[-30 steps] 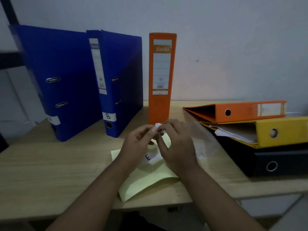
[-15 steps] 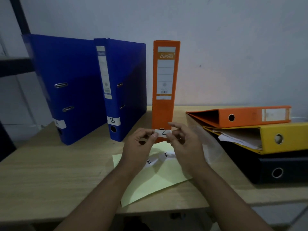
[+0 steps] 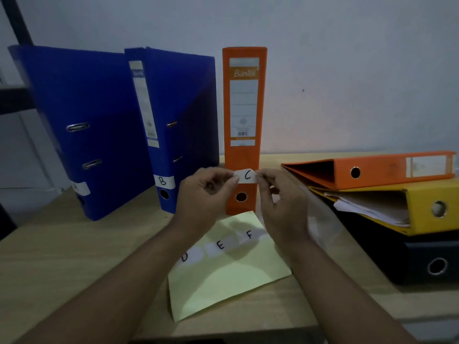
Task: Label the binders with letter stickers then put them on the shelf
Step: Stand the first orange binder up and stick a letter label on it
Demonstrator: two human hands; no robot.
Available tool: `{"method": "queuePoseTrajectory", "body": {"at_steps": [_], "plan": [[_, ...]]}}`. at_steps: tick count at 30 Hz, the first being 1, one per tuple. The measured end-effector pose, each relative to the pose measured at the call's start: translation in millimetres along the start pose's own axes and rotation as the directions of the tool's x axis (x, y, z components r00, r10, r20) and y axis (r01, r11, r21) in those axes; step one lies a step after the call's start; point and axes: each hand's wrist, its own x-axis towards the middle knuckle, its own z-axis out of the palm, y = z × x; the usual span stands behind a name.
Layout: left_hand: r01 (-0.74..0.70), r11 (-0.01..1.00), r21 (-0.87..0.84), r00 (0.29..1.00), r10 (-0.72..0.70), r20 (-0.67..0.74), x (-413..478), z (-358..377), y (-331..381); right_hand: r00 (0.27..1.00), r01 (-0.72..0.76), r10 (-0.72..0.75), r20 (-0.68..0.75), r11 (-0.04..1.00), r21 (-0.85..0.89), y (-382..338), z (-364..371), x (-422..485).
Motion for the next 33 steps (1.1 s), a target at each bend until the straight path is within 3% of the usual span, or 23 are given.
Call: {"method": "queuePoseTrajectory", "body": {"at_steps": [4,8,15,24,33], "plan": [[-0.107,0.993,0.045,0.992,0.109,-0.061,3,10,-13,0.998,-0.058,0.057,0.018,0.998,0.025,8,4,0],[0.064,0.992,-0.106,0.99,-0.077,-0.117,-3,14,-23,0.992,-0.094,0.088,0.085,0.992,0.079,10,9,-1],[0.137,0.983,-0.123,0.976,-0.155,-0.15,-4,12,-27,0.953,-0.295,0.278,0.124,0.942,0.16,7,9,-3],[0.16,0.982,-0.096,0.974,-0.173,-0.146,-5,16,-26,0.971,-0.23,0.228,0.067,0.973,0.013,17,11,-6],[0.167,0.984,-0.055,0.975,-0.173,-0.142,-5,16,-29,0.967,-0.246,0.246,0.07,0.969,-0.009,20,12,-7]]}}
